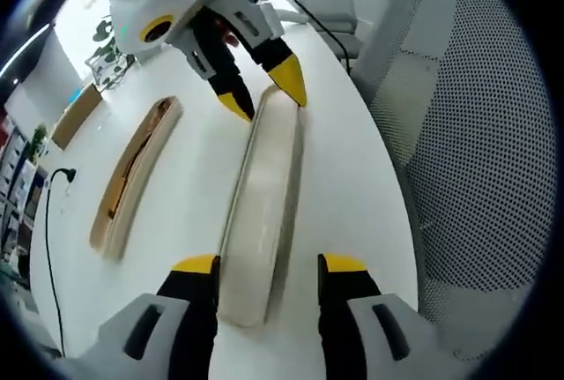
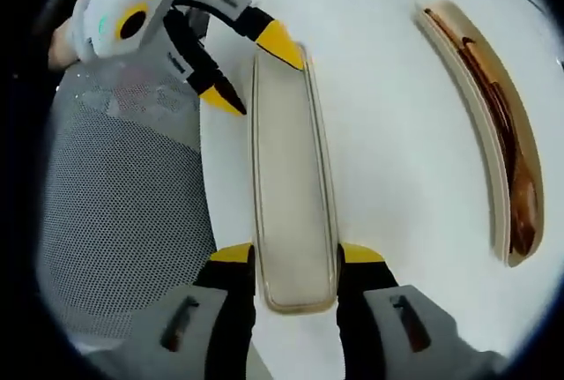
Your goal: Arrange the utensils inside the cutlery case until each visible utensil rests in its matching compartment.
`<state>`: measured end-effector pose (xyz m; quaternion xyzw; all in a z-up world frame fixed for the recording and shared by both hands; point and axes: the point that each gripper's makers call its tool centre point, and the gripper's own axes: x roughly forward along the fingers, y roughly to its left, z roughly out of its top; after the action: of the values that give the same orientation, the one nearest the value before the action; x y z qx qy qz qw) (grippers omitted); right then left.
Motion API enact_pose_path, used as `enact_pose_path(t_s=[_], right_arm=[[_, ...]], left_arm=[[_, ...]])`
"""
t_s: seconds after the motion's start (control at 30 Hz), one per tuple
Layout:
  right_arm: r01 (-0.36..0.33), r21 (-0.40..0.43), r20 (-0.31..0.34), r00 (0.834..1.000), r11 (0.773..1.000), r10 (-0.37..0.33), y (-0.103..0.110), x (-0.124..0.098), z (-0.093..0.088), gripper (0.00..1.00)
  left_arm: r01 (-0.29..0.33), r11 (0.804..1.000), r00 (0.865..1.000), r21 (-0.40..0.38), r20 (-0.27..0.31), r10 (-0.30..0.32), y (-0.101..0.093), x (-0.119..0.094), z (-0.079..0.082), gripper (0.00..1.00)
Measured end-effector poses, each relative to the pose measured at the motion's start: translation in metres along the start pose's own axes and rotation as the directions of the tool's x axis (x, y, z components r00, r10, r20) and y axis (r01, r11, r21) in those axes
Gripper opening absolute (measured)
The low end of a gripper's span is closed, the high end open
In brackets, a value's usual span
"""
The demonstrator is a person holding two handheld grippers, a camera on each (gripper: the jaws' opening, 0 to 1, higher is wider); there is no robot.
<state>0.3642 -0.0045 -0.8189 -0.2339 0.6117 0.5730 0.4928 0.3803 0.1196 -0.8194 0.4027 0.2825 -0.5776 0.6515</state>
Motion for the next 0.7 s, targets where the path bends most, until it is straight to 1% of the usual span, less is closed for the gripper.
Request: enact_pose_path(t_s=[0.03, 0.1, 0.13, 0.17, 0.2, 0.23, 0.37, 0.4, 0.43, 0.47, 0.53, 0.7], right_arm=[[-0.018, 0.003, -0.013, 1.000, 1.000, 0.018, 0.0032, 0.0007, -0.0032, 0.33], [-0.027, 0.011, -0.007, 1.000, 1.000, 0.027, 0.0032, 0.0003, -0.0046, 0.33], [-0.043, 0.039, -0.017, 0.999, 0.998, 0.044, 0.0054, 0.0007, -0.0072, 0.33], [-0.058, 0.050, -0.014, 0.998, 0.997, 0.059, 0.0070, 0.0007, -0.0077, 0.33], [-0.069, 0.057, -0.015, 0.997, 0.996, 0.070, 0.0092, 0.0010, -0.0083, 0.33], [-0.069, 0.050, -0.018, 0.997, 0.996, 0.070, 0.0089, 0.0003, -0.0095, 0.33], [-0.066, 0.041, -0.008, 0.998, 0.997, 0.067, 0.0091, 0.0000, -0.0089, 0.34], [-0.066, 0.037, -0.009, 0.998, 0.997, 0.066, 0.0090, 0.0002, -0.0088, 0.34], [-0.065, 0.032, -0.010, 0.998, 0.997, 0.066, 0.0091, 0.0000, -0.0086, 0.34], [-0.065, 0.033, -0.011, 0.998, 0.997, 0.065, 0.0087, 0.0005, -0.0085, 0.34], [-0.062, 0.031, -0.014, 0.998, 0.998, 0.062, 0.0096, 0.0004, -0.0085, 0.34], [-0.056, 0.017, -0.005, 0.998, 0.998, 0.056, 0.0097, 0.0000, -0.0090, 0.34]], left_arm=[[0.000, 1.000, 1.000, 0.004, 0.002, 0.000, 0.0000, 0.0003, 0.0005, 0.42], [0.001, 1.000, 1.000, 0.021, 0.004, -0.001, 0.0004, 0.0010, 0.0015, 0.38], [0.002, 0.999, 1.000, 0.054, -0.008, -0.001, 0.0003, 0.0012, 0.0000, 0.34], [-0.001, 0.997, 1.000, 0.082, -0.013, 0.002, 0.0009, 0.0013, -0.0001, 0.28], [-0.003, 0.995, 1.000, 0.099, -0.023, 0.006, 0.0013, 0.0016, -0.0020, 0.24], [-0.012, 0.994, 1.000, 0.112, -0.017, 0.014, 0.0022, 0.0019, -0.0019, 0.23], [-0.007, 0.996, 1.000, 0.085, -0.016, 0.008, 0.0010, 0.0012, -0.0017, 0.22], [-0.009, 0.996, 1.000, 0.089, -0.018, 0.011, 0.0013, 0.0014, -0.0020, 0.20], [-0.012, 0.992, 0.999, 0.122, -0.038, 0.017, 0.0030, 0.0008, -0.0054, 0.19], [-0.010, 0.992, 1.000, 0.129, -0.024, 0.013, 0.0023, 0.0012, -0.0031, 0.19], [-0.012, 0.993, 0.999, 0.115, -0.030, 0.015, 0.0034, 0.0011, -0.0034, 0.19], [-0.010, 0.992, 0.999, 0.122, -0.031, 0.014, 0.0031, 0.0014, -0.0032, 0.19]])
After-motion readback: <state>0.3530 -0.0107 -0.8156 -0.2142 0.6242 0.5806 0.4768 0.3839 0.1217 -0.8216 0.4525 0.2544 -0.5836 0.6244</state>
